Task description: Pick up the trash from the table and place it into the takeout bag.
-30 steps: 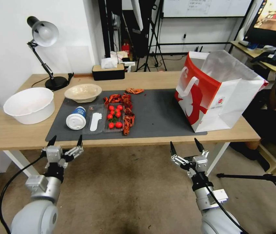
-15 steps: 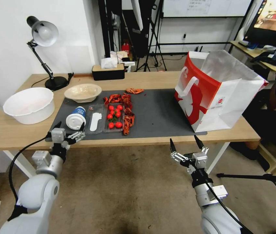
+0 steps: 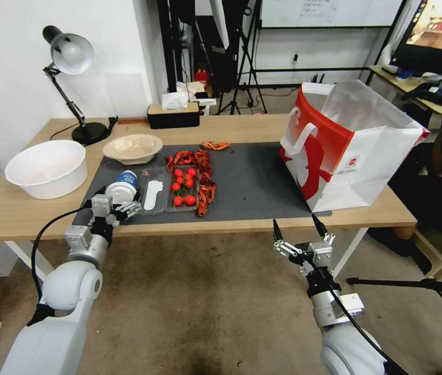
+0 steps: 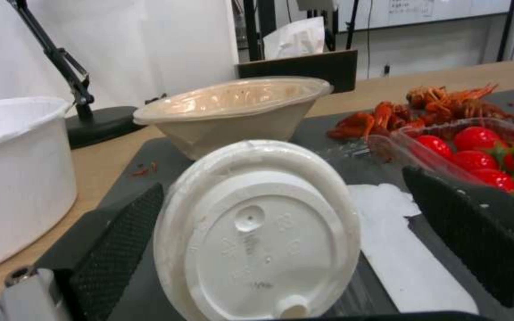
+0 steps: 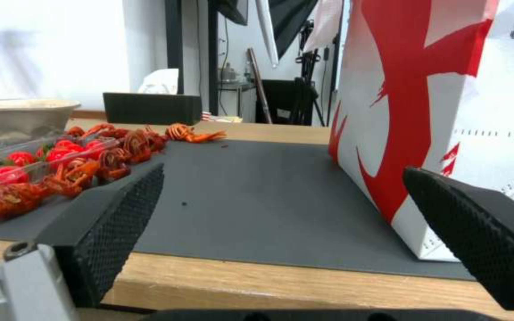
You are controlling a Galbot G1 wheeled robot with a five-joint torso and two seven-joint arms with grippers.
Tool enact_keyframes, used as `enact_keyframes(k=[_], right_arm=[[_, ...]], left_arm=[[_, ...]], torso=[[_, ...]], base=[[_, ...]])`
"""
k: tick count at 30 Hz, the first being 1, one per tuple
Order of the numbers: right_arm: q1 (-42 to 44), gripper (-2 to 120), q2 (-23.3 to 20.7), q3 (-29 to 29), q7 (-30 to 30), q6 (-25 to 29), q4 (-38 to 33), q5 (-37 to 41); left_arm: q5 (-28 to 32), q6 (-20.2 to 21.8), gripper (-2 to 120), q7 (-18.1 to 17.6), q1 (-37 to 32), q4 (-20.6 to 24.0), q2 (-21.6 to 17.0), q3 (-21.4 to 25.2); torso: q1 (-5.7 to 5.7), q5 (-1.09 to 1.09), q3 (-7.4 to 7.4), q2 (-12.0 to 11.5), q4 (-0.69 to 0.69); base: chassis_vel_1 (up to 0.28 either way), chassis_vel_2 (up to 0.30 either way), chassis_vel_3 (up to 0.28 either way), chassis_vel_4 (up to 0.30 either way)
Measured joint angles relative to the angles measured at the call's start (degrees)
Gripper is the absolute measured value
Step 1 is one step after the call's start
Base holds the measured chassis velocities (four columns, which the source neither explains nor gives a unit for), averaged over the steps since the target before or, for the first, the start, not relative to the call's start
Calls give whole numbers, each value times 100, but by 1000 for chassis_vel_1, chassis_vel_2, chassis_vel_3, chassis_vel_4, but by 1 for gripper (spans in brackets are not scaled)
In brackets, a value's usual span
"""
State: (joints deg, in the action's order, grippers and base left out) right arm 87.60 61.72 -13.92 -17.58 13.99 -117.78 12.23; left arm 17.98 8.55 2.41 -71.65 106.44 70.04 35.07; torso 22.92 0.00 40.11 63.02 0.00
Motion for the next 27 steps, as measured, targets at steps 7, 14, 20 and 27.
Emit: enact_keyframes(k=[7, 14, 20, 27], right_arm=[[32, 100, 23, -3, -2, -6, -41, 0], [28, 100, 50, 1, -2, -6, -41, -8], [3, 100, 73, 17, -2, -16, -41, -15], [15, 100, 88, 22, -1, -24, -52, -27]], left_arm=[[-163, -9, 100, -62, 182, -333, -116, -82], [-280, -49, 91, -94, 229, -464, -154, -75], [-330, -115, 76, -96, 225, -507, -175, -60], [-268, -273, 68, -96, 247, -406, -259, -91]], torso=[[0, 0, 0, 0, 0], [0, 0, 0, 0, 0], [0, 0, 0, 1, 0], [0, -1, 0, 1, 1]], base=[[0, 0, 0, 0], [0, 0, 0, 0], [0, 0, 0, 0], [0, 0, 0, 0]])
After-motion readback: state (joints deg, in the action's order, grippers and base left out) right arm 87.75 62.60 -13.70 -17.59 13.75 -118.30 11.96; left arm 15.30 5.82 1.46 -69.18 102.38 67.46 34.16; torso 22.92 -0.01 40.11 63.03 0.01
